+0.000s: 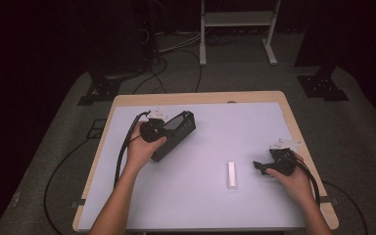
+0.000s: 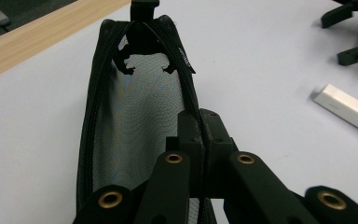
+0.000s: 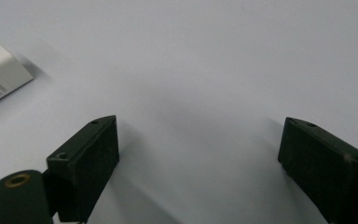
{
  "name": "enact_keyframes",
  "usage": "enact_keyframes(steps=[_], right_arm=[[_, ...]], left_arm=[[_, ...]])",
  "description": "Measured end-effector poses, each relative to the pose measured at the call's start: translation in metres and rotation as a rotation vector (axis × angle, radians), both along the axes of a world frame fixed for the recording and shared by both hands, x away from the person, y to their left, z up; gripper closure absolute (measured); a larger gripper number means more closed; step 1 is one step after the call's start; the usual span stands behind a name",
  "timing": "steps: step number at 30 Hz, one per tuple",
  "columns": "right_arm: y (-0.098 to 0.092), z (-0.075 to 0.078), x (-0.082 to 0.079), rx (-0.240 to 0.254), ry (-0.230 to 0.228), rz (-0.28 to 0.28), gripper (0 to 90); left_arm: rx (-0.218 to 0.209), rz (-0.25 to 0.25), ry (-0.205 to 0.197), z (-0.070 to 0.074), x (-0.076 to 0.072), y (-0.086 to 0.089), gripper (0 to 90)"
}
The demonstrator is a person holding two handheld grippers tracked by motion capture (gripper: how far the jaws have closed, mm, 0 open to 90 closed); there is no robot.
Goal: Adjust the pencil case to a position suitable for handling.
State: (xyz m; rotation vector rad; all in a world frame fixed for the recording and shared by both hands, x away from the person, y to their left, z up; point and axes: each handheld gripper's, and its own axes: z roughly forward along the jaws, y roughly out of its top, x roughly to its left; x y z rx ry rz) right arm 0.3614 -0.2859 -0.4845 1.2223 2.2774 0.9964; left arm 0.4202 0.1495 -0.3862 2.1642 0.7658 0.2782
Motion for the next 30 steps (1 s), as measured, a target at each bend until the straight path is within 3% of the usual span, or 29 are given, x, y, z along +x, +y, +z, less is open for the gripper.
enact_keyframes(steps=[13,20,30], right_arm=[[0.0,0.0,0.0,0.0,0.0,0.0,11.3],[0.0,0.0,0.0,0.0,0.001,0.0,11.3],[0.0,0.0,0.0,0.001,0.0,0.001,11.3]], left_arm=[[0.0,-0.097,0.005,0.0,-0.02,-0.004,88.7],[-0.029,-0.156,0.01,-0.001,-0.033,-0.008,88.7],[-0.023,-0.236,0.019,-0.004,-0.05,-0.007,88.6]])
